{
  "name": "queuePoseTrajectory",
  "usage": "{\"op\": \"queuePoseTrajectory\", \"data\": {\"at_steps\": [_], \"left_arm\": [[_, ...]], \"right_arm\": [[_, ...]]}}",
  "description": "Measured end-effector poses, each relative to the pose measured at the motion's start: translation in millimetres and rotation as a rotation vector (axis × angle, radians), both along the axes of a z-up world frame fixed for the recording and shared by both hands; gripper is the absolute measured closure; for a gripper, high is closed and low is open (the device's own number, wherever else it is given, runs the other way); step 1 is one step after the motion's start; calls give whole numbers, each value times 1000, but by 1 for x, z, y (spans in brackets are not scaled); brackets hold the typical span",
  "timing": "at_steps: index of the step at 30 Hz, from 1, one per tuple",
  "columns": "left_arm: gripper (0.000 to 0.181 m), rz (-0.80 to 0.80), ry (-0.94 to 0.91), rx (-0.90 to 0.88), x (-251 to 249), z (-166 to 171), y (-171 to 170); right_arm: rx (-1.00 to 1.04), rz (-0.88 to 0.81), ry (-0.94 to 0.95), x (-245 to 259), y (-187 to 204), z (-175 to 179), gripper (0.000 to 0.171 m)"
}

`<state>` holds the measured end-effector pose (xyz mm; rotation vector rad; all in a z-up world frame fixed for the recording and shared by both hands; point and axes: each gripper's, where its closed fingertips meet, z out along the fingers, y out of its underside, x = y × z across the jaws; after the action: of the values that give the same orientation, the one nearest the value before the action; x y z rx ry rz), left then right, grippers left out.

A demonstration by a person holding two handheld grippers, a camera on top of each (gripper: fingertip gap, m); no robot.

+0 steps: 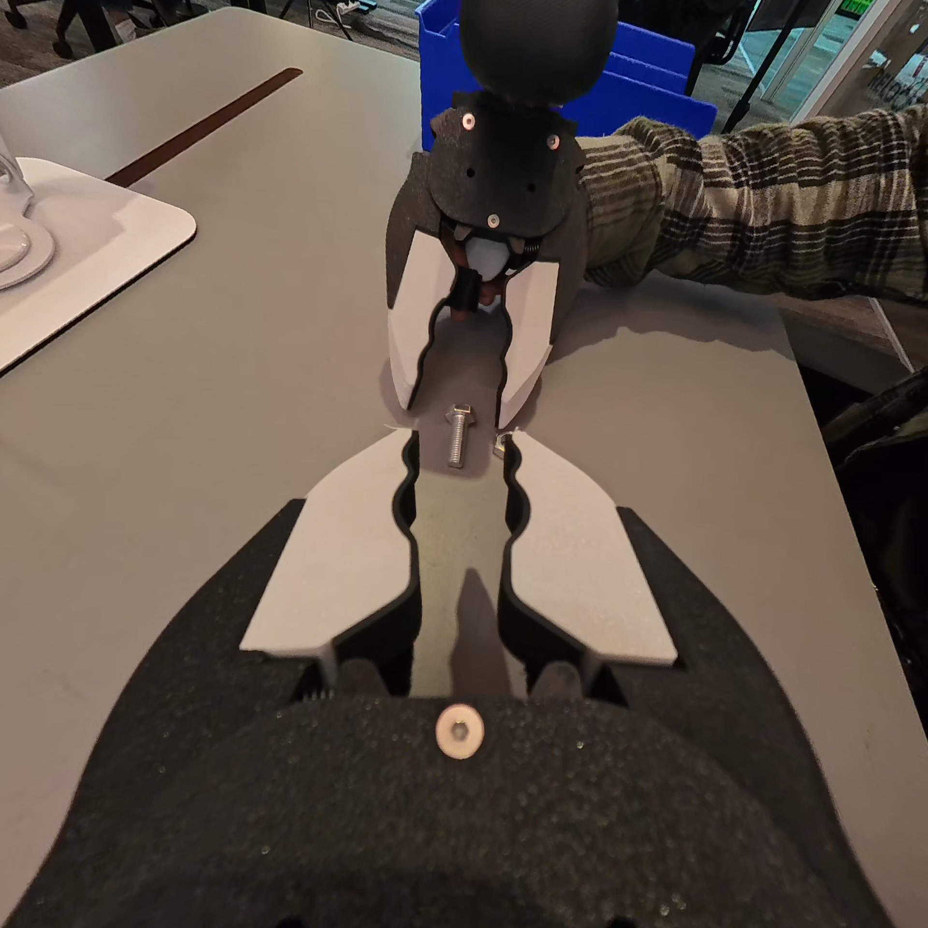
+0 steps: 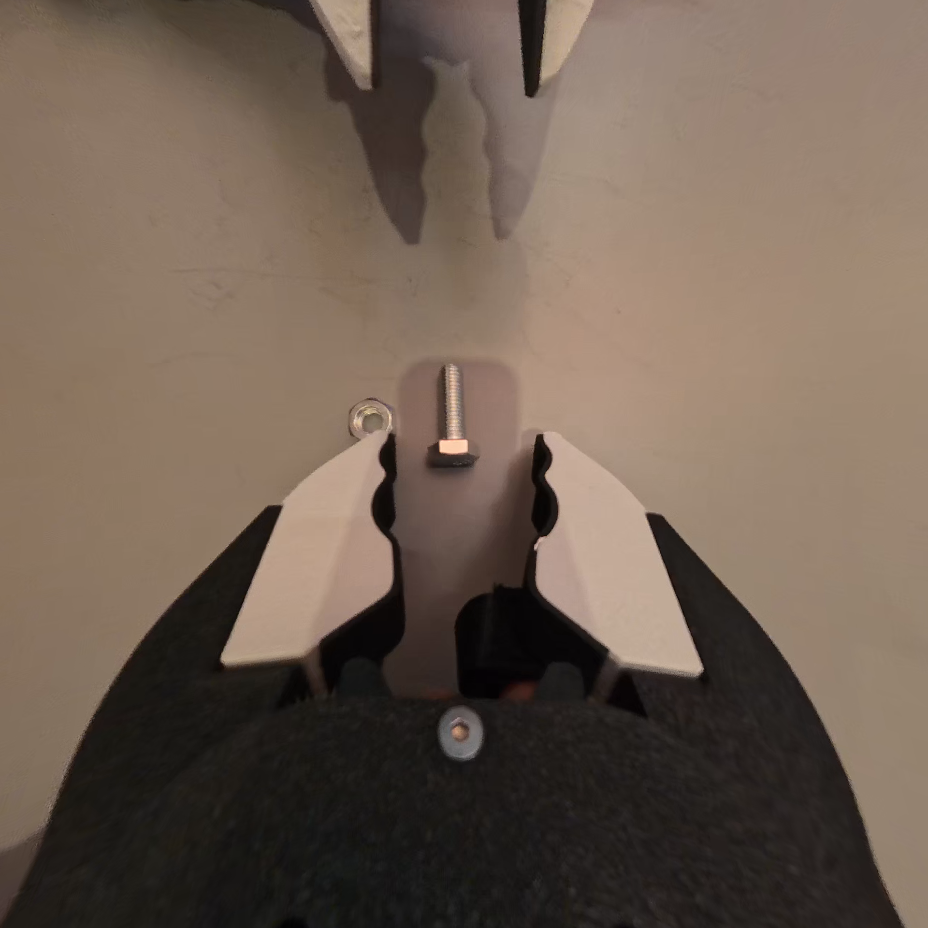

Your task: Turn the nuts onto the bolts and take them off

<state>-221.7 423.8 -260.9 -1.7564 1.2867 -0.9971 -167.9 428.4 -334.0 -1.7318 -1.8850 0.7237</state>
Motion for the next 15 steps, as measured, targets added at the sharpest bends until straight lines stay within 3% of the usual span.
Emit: {"op": "queuePoseTrajectory", "data": {"at_steps": [8,15], "left_arm": [[155,-1,-19,-4,0,2,0],[159,-15,-12,-8,2,0,-2]], "right_arm": [[23,-19,-26,0,2,-7,131],[-5,-69,-36,2,4,-7,131]]}}
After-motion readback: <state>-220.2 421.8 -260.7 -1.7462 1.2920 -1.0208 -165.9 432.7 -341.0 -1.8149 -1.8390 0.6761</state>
